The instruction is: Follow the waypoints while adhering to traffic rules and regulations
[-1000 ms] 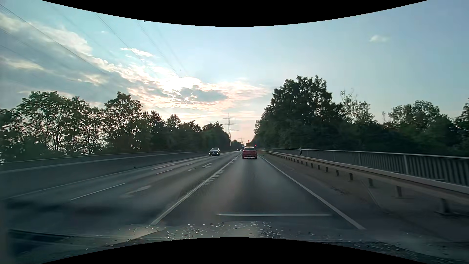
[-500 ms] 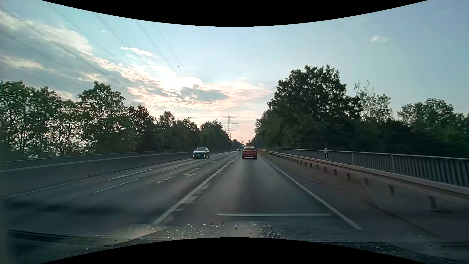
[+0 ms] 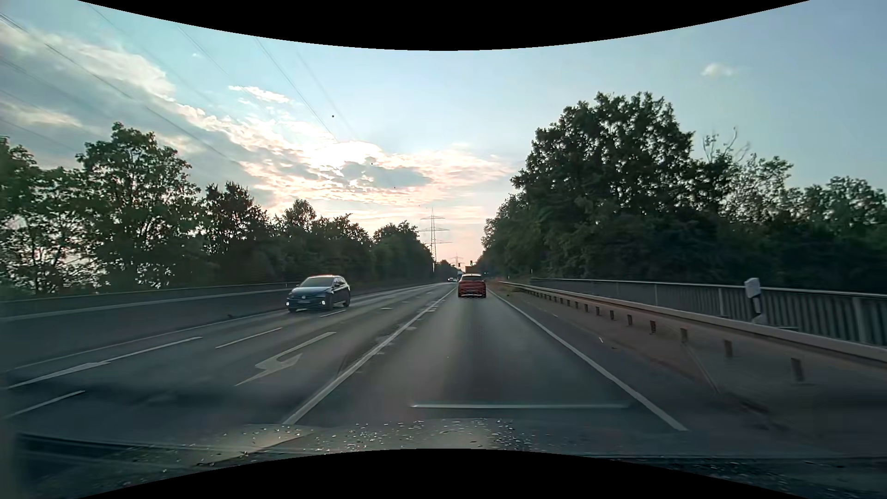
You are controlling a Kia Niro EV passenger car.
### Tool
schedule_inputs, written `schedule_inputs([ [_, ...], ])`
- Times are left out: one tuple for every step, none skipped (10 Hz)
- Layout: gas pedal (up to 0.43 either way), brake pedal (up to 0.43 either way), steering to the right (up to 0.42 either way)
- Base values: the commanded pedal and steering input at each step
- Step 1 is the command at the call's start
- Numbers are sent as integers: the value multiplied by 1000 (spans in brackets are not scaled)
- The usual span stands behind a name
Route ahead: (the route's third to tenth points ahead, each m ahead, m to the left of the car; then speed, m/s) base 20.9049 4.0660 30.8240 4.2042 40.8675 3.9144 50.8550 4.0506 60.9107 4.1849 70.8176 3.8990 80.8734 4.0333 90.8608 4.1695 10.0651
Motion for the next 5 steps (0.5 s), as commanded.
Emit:
schedule_inputs([
  [39, 0, -4],
  [39, 0, -4],
  [28, 0, -4],
  [8, 0, -4],
  [0, 0, -4],
])
